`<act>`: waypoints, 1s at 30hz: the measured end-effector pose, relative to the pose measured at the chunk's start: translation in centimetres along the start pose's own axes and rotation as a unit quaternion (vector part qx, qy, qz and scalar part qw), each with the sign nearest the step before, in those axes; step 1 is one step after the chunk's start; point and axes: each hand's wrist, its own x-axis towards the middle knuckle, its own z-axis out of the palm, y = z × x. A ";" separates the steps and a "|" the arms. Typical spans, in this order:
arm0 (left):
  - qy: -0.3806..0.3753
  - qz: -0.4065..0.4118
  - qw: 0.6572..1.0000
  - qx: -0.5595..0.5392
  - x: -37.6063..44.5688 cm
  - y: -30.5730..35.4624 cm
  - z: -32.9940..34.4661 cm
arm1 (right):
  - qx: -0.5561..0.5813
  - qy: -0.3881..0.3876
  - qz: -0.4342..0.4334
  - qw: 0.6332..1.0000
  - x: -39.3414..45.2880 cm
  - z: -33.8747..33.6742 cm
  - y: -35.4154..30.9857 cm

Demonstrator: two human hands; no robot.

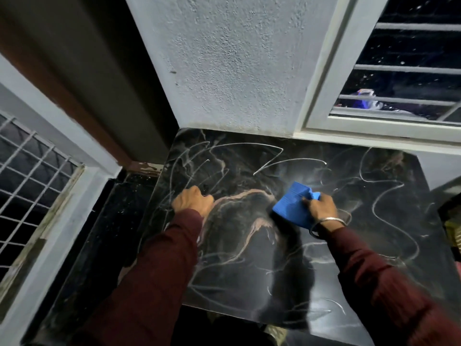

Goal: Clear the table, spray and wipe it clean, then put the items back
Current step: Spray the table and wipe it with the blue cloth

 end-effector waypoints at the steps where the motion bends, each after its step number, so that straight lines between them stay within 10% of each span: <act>1: -0.002 -0.006 1.000 0.000 0.6 -0.3 -0.1 | -0.002 -0.003 -0.003 1.000 -0.2 0.5 -0.4; 17: -0.031 -0.024 0.993 -0.112 10.4 -0.2 -4.0 | 0.155 0.009 0.029 0.987 -0.5 10.3 -4.0; 30: -0.036 0.113 0.990 -0.081 2.6 10.9 1.6 | 0.209 0.072 0.054 0.974 1.2 2.5 -0.3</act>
